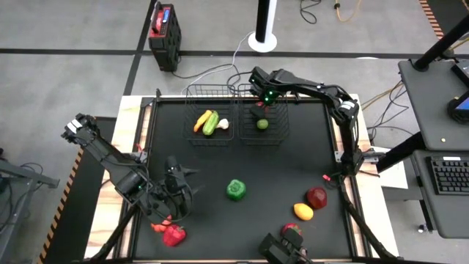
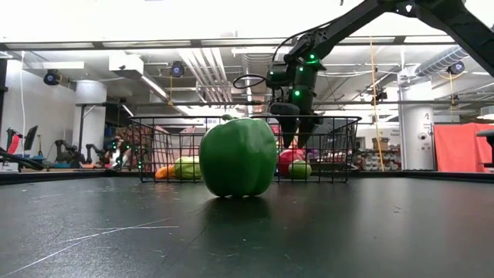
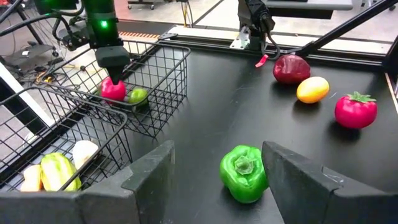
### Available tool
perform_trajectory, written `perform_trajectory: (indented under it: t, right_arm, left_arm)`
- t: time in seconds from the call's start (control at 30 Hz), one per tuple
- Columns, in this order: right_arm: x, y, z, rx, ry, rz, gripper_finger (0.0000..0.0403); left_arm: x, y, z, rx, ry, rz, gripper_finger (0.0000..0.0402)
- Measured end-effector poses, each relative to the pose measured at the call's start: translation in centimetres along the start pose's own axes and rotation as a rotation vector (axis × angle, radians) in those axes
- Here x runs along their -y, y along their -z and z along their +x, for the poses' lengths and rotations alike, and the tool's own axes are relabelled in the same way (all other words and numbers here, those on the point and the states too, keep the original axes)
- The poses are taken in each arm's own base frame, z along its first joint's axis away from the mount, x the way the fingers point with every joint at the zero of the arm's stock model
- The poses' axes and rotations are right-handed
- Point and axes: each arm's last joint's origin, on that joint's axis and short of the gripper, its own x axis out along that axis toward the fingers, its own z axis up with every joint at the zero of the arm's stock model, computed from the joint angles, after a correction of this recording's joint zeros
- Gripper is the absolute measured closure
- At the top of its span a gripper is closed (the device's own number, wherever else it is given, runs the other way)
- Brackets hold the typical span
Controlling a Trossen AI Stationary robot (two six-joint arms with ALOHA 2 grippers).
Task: Sort produce into baskets
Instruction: Put the green bell pepper into the left wire basket
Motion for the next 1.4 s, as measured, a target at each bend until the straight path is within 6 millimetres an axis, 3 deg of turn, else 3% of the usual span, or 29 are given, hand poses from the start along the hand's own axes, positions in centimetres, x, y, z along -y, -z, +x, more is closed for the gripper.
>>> perform_trajectory:
  t: [0.1,0.23,0.43,0.57,0.77,1.1,1.4]
  right_arm:
    - [0.0,-0.2,-0.9,0.023,-0.001,0.005,0.0055]
    - [-0.6,-0.2,-3.9,0.107,-0.007,0.002,0.0054]
    - [-4.6,0.9,-8.7,0.275,-0.051,-0.097,0.0063]
    - [-8.0,2.7,-11.5,0.414,-0.103,-0.186,0.0067]
    - [-12.8,7.7,-13.6,0.563,-0.213,-0.306,0.0065]
    - [-16.4,15.5,-13.9,0.736,-0.365,-0.369,0.0067]
    - [-18.0,20.3,-11.2,0.689,-0.445,-0.385,0.0071]
  left_arm:
    - [0.0,0.0,0.0,0.0,0.0,0.0,0.0177]
    - [0.0,0.0,0.1,0.0,-0.003,-0.002,0.0177]
    - [0.2,-0.3,0.1,0.018,0.01,-0.041,0.0177]
    - [0.3,-0.5,0.1,0.029,0.017,-0.063,0.0177]
    - [0.3,-0.6,0.2,0.032,0.019,-0.069,0.0177]
    - [0.2,-0.7,0.1,0.06,-0.013,-0.072,0.0177]
    - [0.2,-0.8,0.1,0.089,-0.035,-0.087,0.0177]
